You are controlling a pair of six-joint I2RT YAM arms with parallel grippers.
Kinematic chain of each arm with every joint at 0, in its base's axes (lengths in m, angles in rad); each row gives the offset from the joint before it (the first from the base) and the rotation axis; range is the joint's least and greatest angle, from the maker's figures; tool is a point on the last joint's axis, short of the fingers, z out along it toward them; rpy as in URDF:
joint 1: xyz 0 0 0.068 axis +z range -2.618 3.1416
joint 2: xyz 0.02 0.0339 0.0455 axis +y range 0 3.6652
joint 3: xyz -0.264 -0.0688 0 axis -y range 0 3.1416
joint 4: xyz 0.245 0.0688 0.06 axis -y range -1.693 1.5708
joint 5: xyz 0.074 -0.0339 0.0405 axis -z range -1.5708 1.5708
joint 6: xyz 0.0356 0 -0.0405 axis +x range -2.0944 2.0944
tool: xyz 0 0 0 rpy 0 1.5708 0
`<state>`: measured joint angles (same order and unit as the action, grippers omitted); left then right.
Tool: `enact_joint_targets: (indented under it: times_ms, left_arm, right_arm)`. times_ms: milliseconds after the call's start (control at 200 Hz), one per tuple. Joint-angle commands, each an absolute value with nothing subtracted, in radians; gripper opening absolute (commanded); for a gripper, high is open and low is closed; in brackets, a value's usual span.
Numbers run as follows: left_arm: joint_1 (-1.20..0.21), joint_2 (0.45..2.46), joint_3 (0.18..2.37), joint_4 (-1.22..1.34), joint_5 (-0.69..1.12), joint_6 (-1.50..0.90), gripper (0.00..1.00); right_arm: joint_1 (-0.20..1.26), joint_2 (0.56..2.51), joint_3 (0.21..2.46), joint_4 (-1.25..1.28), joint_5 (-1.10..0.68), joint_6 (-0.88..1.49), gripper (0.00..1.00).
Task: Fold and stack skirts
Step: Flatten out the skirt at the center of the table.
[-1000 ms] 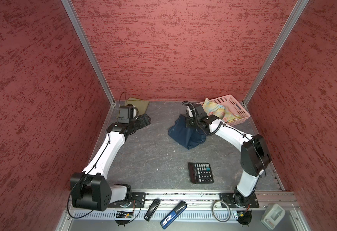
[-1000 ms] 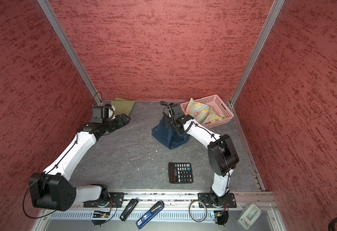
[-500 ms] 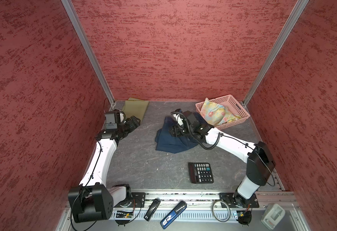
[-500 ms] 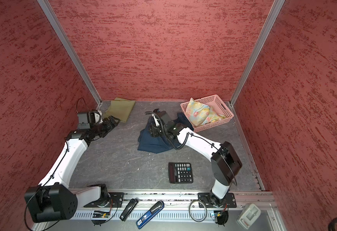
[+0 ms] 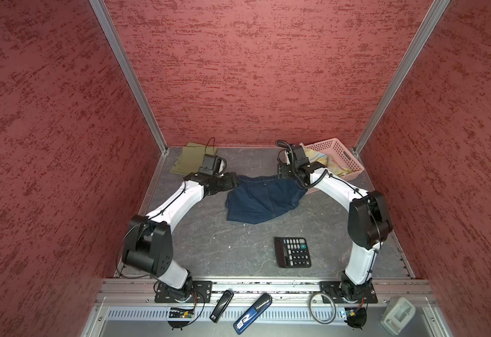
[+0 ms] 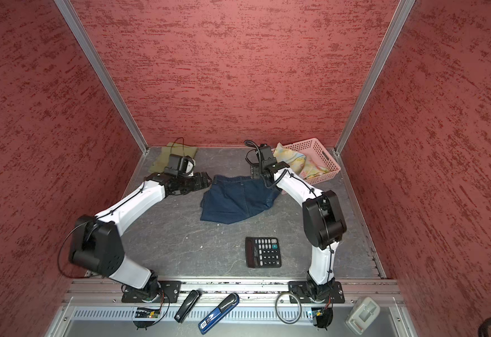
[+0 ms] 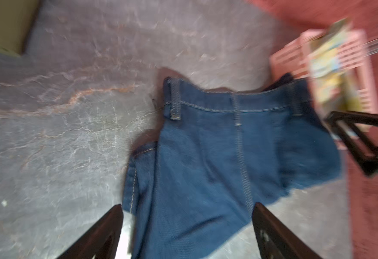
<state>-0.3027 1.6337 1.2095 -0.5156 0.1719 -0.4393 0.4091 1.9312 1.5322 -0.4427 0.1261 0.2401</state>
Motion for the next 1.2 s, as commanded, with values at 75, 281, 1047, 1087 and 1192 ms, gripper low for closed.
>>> enact_joint_targets:
  times_ms: [75, 281, 1047, 1087, 1192]
  left_arm:
    - [-0.315, 1.812, 1.312, -0.447, 0.108, -0.447, 0.91]
    - [-0.315, 1.975, 1.436, -0.430, 0.133, -0.460, 0.91]
    - [-0.311, 2.247, 1.698, -0.344, 0.240, -0.491, 0.21]
    - [-0.311, 2.242, 1.719, -0.349, 0.243, -0.486, 0.08]
    - [-0.310, 2.212, 1.779, -0.387, 0.253, -0.457, 0.00]
  right_arm:
    - [0.363, 2.023, 1.680, -0.457, 0.173, 0.178, 0.75]
    - [0.334, 2.124, 1.769, -0.463, 0.143, 0.158, 0.72]
    - [0.351, 2.199, 1.798, -0.414, -0.007, 0.185, 0.00]
    - [0.350, 2.201, 1.822, -0.424, -0.001, 0.182, 0.00]
    - [0.350, 2.178, 1.887, -0.445, 0.009, 0.162, 0.00]
